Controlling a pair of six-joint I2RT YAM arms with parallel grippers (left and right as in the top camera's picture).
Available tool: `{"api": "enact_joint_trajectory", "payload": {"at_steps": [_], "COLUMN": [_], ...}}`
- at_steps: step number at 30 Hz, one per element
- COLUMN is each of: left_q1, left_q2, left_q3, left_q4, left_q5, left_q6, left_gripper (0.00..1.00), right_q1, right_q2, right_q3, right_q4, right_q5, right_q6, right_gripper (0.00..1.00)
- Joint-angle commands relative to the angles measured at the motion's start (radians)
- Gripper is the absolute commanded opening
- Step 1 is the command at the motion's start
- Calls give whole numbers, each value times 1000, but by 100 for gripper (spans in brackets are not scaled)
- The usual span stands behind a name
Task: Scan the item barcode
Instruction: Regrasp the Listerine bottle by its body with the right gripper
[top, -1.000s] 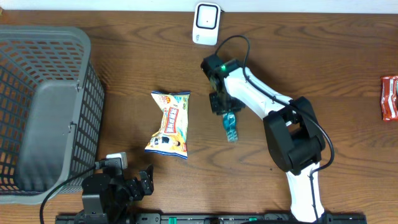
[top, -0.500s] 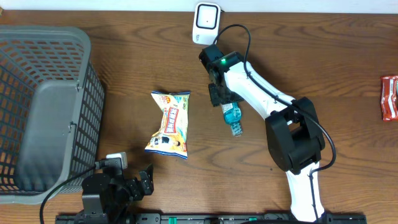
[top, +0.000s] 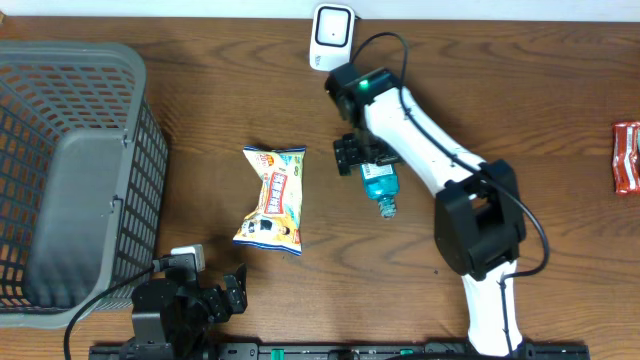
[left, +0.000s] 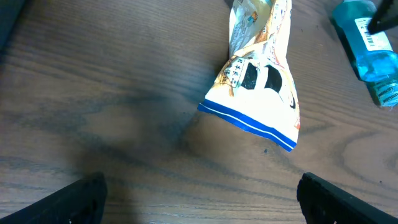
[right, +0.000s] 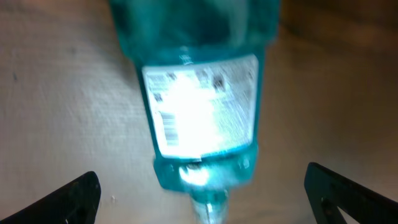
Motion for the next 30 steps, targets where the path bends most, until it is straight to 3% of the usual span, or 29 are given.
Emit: {"api": "enact_joint_trajectory", "payload": {"at_steps": [1,10,19,26,28,30], "left_q1": [-4,-4,-4,-4,-4,-4], "left_q2": [0,0,0,0,0,0], "left_q3": [3,3,3,3,3,3], "left_q4": [-11,-11,-11,-11,-11,-11], "left_q5": [9,8,9,8,9,8], "left_q6": [6,6,6,6,6,5], "left_gripper": [98,98,98,98,98,98], "right_q1": [-60,-199,-241,-241,-241,-241], "right_q2": [-63,-62,-62,-62,-62,-62], "right_q3": [21,-198,-444,-570,-596,-610], "right_q4": [-32,127,292,483,518,530], "right_q5": [-111,-468,-548,-468,-440,-416], "right_q6": [7,-251,-360,-336,-335,-335], "right_gripper": [99,99,99,99,94,79]}}
